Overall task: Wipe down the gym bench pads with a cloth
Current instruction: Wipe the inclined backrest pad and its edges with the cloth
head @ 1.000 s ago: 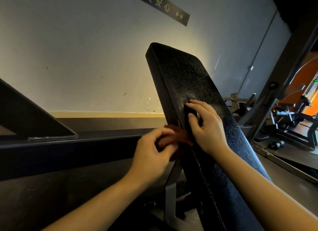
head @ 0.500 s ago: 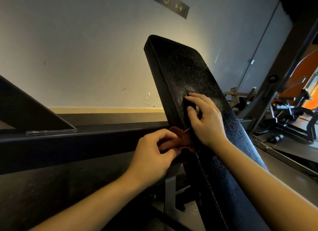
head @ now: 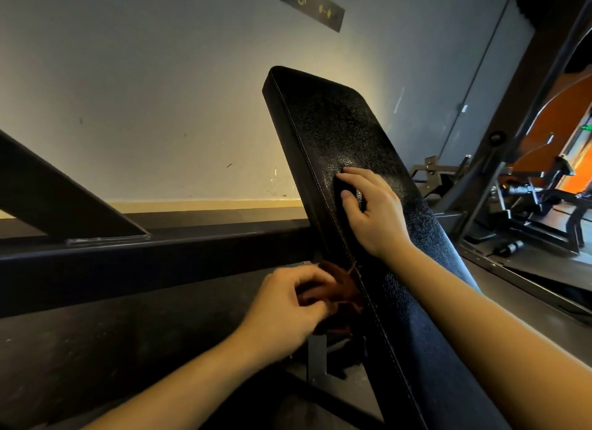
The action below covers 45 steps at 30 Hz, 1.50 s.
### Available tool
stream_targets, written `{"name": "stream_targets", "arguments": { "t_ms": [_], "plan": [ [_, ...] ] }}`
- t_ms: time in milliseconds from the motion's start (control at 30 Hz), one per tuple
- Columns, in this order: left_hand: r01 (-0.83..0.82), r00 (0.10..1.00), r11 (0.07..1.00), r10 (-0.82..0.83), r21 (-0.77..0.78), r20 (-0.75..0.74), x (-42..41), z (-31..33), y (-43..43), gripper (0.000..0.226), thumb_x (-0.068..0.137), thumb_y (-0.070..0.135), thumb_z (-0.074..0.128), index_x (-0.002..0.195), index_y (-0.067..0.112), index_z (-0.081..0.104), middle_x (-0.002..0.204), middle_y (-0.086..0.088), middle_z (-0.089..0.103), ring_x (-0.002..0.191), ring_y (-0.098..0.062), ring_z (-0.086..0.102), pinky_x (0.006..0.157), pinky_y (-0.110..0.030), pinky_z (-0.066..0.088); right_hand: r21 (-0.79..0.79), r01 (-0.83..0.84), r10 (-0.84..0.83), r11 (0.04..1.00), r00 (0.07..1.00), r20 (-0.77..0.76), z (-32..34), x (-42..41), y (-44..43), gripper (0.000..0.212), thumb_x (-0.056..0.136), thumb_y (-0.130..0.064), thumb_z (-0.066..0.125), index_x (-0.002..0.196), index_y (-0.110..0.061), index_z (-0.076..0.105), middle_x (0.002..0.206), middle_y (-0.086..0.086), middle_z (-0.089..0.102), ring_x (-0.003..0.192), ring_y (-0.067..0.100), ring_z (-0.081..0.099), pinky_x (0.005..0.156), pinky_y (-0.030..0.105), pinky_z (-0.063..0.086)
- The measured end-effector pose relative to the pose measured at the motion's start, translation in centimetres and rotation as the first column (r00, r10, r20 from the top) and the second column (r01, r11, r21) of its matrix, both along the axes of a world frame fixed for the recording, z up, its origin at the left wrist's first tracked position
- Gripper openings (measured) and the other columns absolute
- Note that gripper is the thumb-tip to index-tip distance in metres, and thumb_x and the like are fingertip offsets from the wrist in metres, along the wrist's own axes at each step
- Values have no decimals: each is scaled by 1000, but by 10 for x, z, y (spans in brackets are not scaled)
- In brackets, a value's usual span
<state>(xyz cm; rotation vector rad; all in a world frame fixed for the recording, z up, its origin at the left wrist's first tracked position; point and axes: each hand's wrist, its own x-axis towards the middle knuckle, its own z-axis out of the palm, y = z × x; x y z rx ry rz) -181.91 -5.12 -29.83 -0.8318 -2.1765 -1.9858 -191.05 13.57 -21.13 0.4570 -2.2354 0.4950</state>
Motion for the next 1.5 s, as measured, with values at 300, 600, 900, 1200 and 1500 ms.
{"name": "stream_targets", "arguments": {
  "t_ms": [300,600,900,1200,1500],
  "plan": [
    [-536,843,733,440,-418,-309,-60,69,-21,21,85,6,73,102,19,69,98,3,65,99,-22,64,77,-28,49,108,97,-108,989,989,104,-28,85,28,38,97,-31,52,130,-18,65,141,-2,57,128,22,54,107,41,44],
    [-532,845,847,531,-5,-58,-32,24,15,29,76,20,88,100,21,71,99,5,72,94,-12,66,85,-31,54,-78,103,-94,992,990,105,-91,117,59,44,98,-34,45,137,-21,61,148,-6,52,137,17,48,114,37,35],
    [-532,845,846,533,47,-30,29,-30,64,21,92,9,70,107,20,78,95,13,74,91,3,68,91,-24,56,-130,56,-44,990,994,96,-94,118,61,43,98,-31,47,138,-20,61,150,-6,51,137,17,47,113,32,32],
    [-457,884,886,462,74,-70,94,-62,82,17,88,12,76,98,26,77,92,11,72,90,-4,69,86,-33,58,-129,58,-48,990,996,75,-97,119,58,41,98,-26,48,136,-17,62,149,-2,53,136,21,49,114,38,36],
    [-491,868,854,497,172,8,85,-71,87,18,89,12,75,101,25,75,96,13,72,94,-2,68,90,-29,57,-130,96,-88,987,994,69,-94,119,55,43,95,-26,47,134,-19,63,147,-4,54,135,17,48,112,32,34]
  ]
}}
